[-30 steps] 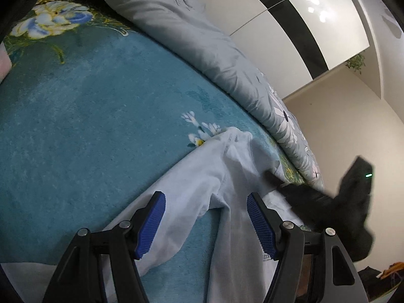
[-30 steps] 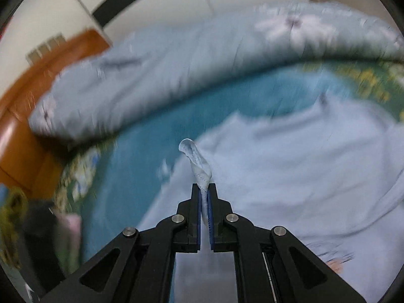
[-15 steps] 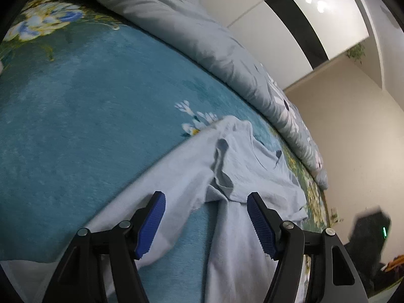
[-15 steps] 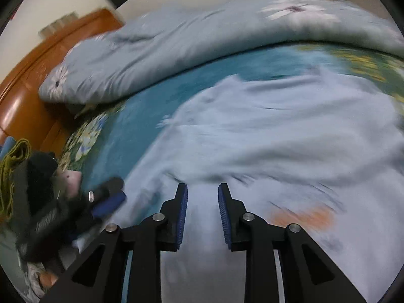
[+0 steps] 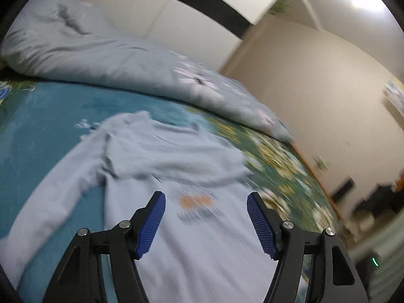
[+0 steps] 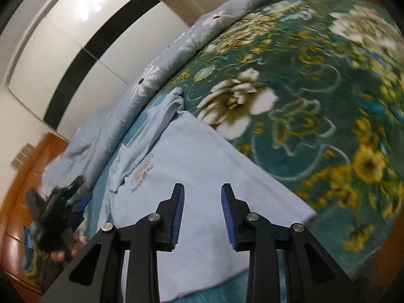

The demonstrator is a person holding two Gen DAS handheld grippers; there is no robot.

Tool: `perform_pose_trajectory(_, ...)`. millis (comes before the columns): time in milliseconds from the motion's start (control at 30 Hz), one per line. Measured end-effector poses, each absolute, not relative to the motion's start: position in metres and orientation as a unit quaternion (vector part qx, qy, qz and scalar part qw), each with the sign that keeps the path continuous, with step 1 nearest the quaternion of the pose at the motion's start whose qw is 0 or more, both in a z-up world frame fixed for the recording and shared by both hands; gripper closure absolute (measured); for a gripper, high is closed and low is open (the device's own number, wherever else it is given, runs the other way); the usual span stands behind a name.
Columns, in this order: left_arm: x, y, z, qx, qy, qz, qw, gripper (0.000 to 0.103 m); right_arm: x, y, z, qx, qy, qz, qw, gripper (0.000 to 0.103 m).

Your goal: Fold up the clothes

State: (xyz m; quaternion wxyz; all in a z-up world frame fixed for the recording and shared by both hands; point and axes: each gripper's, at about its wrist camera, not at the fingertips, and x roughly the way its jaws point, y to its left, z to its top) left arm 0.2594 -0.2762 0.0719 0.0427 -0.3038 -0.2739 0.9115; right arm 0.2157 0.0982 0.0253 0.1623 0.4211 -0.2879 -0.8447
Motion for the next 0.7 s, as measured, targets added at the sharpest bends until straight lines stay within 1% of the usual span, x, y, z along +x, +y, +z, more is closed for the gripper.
perform_pose_trajectory(33,0.276,-0.271,0.076,-0.309,-0.257,0.914,0.051,0.032,0.215,0.102,0.024,0.414,-0.301,-0.843,0.165,0.071)
perform_pose_trajectory(100,0.316,-0.272,0.083,-0.31,-0.194,0.93,0.024,0.032,0.211,0.1,0.018,0.402,-0.326,-0.838,0.175,0.07)
perform_pose_trajectory(167,0.362,-0.281,0.086,-0.303,-0.116,0.945,-0.039,0.032,0.206,0.089,0.007,0.398,-0.344,-0.827,0.198,0.07)
perform_pose_trajectory(233,0.405,-0.296,0.085,-0.305,-0.052,0.944,-0.11,0.032,0.202,0.075,-0.002,0.402,-0.341,-0.822,0.216,0.07)
perform_pose_trajectory(300,0.436,-0.316,0.081,-0.317,-0.018,0.93,-0.185,0.032,0.199,0.057,-0.014,0.414,-0.326,-0.819,0.229,0.07)
perform_pose_trajectory(333,0.447,-0.326,0.076,-0.323,-0.018,0.921,-0.215,0.032,0.198,0.05,-0.02,0.421,-0.321,-0.816,0.232,0.07)
perform_pose_trajectory(400,0.467,-0.354,0.065,-0.341,-0.041,0.897,-0.278,0.032,0.197,0.044,-0.03,0.427,-0.321,-0.812,0.236,0.07)
perform_pose_trajectory(433,0.475,-0.37,0.059,-0.354,-0.07,0.882,-0.303,0.032,0.197,0.044,-0.031,0.425,-0.322,-0.812,0.237,0.07)
perform_pose_trajectory(533,0.489,-0.416,0.039,-0.372,-0.191,0.846,-0.33,0.032,0.195,0.045,-0.03,0.419,-0.325,-0.813,0.24,0.07)
perform_pose_trajectory(667,0.485,-0.445,0.014,-0.388,-0.28,0.813,-0.333,0.032,0.199,0.049,-0.032,0.42,-0.328,-0.812,0.238,0.07)
perform_pose_trajectory(700,0.481,-0.446,0.009,-0.393,-0.281,0.811,-0.331,0.032,0.201,0.051,-0.032,0.418,-0.33,-0.812,0.239,0.07)
